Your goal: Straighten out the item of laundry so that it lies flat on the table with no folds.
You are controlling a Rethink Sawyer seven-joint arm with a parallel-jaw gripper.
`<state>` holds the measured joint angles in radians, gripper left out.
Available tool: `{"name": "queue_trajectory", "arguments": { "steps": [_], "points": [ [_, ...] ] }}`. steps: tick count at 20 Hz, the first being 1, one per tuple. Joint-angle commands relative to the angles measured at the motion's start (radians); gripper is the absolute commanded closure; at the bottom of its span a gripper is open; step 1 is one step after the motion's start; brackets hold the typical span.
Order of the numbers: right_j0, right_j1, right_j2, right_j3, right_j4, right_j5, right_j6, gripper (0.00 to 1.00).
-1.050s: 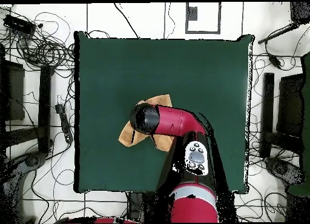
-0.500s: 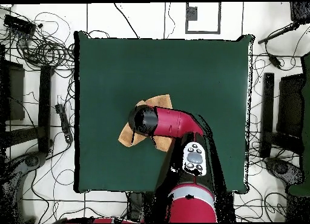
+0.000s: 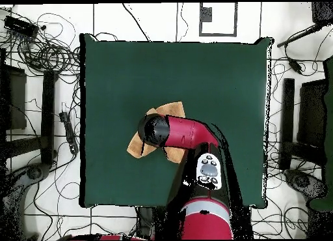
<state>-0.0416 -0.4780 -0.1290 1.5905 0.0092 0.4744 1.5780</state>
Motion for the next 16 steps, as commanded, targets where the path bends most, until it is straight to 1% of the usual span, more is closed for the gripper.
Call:
{"name": "queue_trajectory", "arguments": {
  "steps": [1,2,5,8,12,16],
  "points": [
    [0.030,0.009,0.067,0.101,0.021,-0.036,0.202,0.00],
    [0.030,0.014,0.066,0.088,0.022,-0.027,0.201,0.00],
    [0.034,0.011,0.069,0.105,0.026,-0.038,0.211,0.00],
    [0.029,0.015,0.070,0.096,0.036,-0.019,0.214,0.00],
    [0.037,0.018,0.061,0.059,0.055,0.026,0.228,0.00],
    [0.044,0.022,0.062,0.072,0.048,-0.001,0.229,0.00]
  ]
}}
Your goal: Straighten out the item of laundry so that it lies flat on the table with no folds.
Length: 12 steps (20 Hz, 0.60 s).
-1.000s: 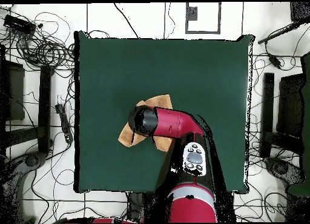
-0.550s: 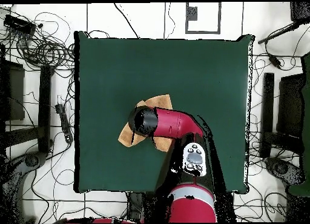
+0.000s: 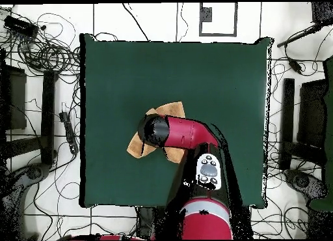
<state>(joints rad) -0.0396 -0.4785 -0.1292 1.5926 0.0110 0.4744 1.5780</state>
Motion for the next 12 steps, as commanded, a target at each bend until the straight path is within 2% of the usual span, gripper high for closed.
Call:
{"name": "queue_trajectory", "arguments": {
  "steps": [1,12],
  "points": [
    [0.042,0.018,0.065,0.088,0.044,-0.016,0.231,0.00],
    [0.058,-0.053,0.082,0.348,0.040,-0.184,0.288,0.00]
  ]
}}
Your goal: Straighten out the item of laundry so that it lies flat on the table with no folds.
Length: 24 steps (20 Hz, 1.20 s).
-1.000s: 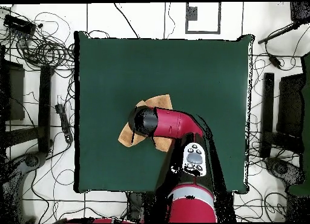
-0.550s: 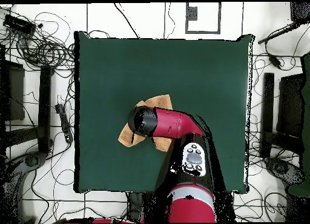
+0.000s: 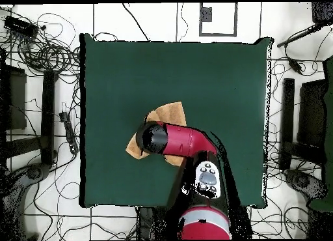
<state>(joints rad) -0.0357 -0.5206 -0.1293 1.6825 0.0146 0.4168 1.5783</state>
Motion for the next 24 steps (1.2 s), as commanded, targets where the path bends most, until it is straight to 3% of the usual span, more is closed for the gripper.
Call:
{"name": "queue_trajectory", "arguments": {
  "steps": [1,8,24],
  "points": [
    [0.059,-0.011,0.081,0.281,0.033,-0.156,0.295,0.00],
    [0.064,-0.007,0.094,0.395,0.025,-0.297,0.299,0.00],
    [0.064,0.002,0.100,0.464,0.079,-0.395,0.302,0.00]
  ]
}}
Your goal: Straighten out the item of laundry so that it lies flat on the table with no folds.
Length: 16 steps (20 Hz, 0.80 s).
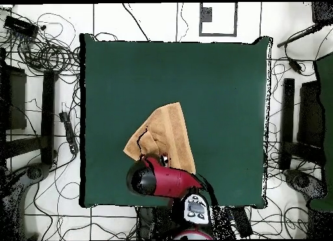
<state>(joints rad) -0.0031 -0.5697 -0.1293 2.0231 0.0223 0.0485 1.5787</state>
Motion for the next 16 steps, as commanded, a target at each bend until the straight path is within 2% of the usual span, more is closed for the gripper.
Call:
{"name": "queue_trajectory", "arguments": {
  "steps": [1,5,11,16],
  "points": [
    [0.037,0.043,0.097,0.133,0.076,-0.020,0.304,0.00],
    [0.061,0.024,0.091,0.177,0.075,-0.020,0.303,0.00],
    [0.068,0.095,0.104,0.206,0.080,-0.129,0.336,0.00],
    [0.085,0.122,0.110,0.209,0.086,-0.167,0.332,0.00]
  ]
}}
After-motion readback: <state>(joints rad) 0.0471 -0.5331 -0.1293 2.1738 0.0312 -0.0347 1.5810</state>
